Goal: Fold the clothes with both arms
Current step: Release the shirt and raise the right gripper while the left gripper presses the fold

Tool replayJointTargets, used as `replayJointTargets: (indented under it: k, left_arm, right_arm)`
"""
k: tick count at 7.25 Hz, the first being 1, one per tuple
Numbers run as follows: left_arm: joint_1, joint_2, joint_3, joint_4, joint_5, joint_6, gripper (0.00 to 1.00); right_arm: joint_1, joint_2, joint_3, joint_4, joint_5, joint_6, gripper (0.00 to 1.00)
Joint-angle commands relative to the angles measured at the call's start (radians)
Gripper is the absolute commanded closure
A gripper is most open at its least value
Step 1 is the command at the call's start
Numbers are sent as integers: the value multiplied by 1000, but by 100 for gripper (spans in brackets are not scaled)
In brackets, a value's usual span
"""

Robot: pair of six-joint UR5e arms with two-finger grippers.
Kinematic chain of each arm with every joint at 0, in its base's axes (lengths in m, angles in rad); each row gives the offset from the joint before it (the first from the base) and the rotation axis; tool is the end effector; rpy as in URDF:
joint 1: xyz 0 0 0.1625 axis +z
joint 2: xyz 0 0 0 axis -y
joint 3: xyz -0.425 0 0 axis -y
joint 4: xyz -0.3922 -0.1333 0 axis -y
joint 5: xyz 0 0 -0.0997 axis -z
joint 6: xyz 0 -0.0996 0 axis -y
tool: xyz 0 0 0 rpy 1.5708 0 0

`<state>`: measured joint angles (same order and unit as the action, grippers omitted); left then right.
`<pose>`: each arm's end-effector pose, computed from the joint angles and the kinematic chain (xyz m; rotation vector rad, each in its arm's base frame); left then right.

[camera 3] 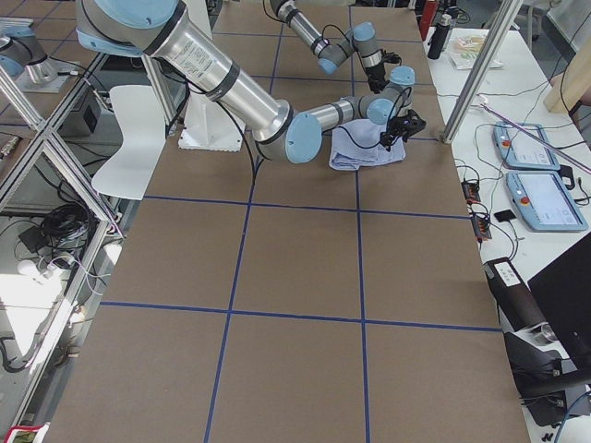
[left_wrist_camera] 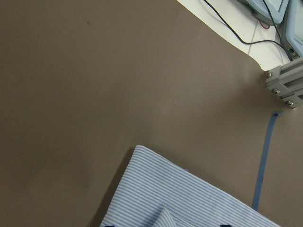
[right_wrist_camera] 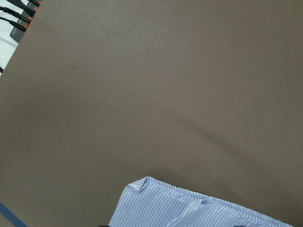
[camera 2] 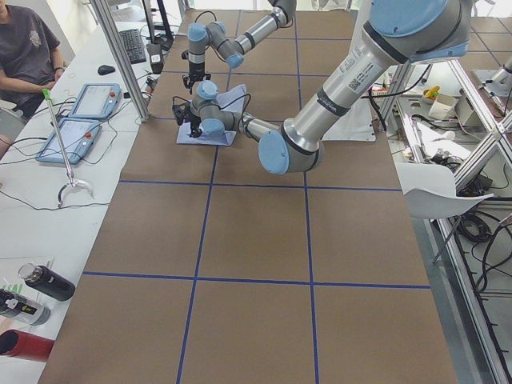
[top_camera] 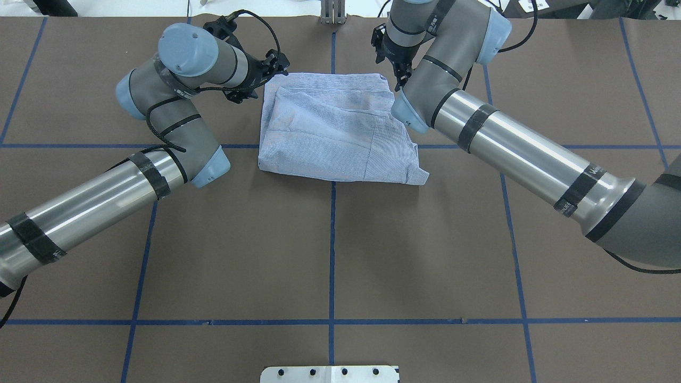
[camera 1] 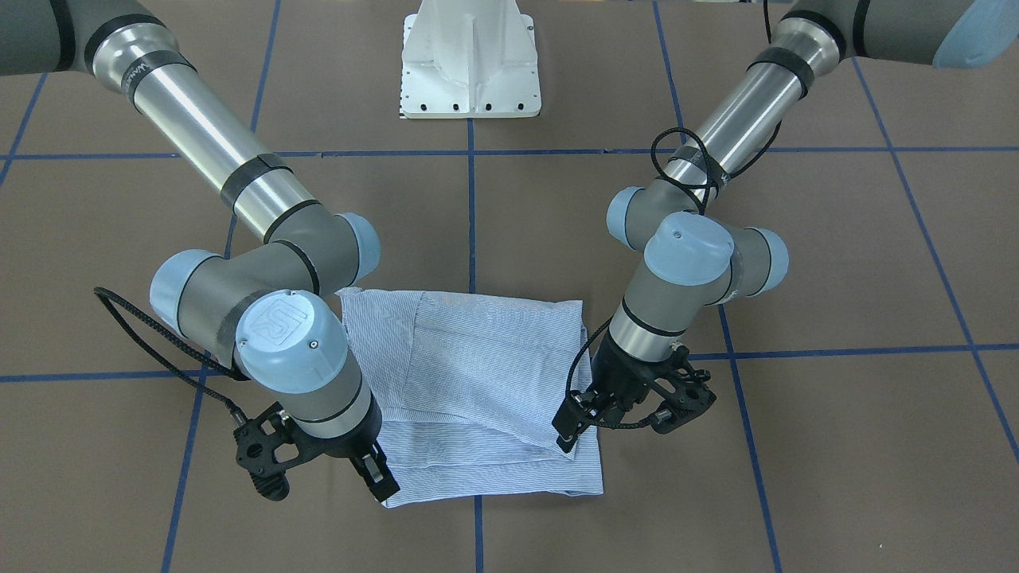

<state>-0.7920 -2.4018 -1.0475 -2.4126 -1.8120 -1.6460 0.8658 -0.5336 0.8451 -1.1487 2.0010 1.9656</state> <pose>0.4957 -0.6582 0.2788 0.2045 1.1671 -0.6274 -0.4964 -0.7250 0.2590 -0.2419 -0.8361 1.0272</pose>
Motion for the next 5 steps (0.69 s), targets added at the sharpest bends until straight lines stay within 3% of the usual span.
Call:
replayJointTargets:
  k: [1,2,3,5]
  left_arm:
    - [-1,50,-155,16,-88,-8,2]
    - [8,52,-181,12,-92,-85,42]
    - [25,52,-181,6,-90,-137,99]
    - [85,75,-181,13,-67,-136,100]
  right_arm:
    - [19,-17,37,-9,4,-45,0]
    - [30,-98,133,-14,12,-71,0]
    - [41,-176,209,-16,19,-123,0]
    - [68,-227,233,-16,19,-186,0]
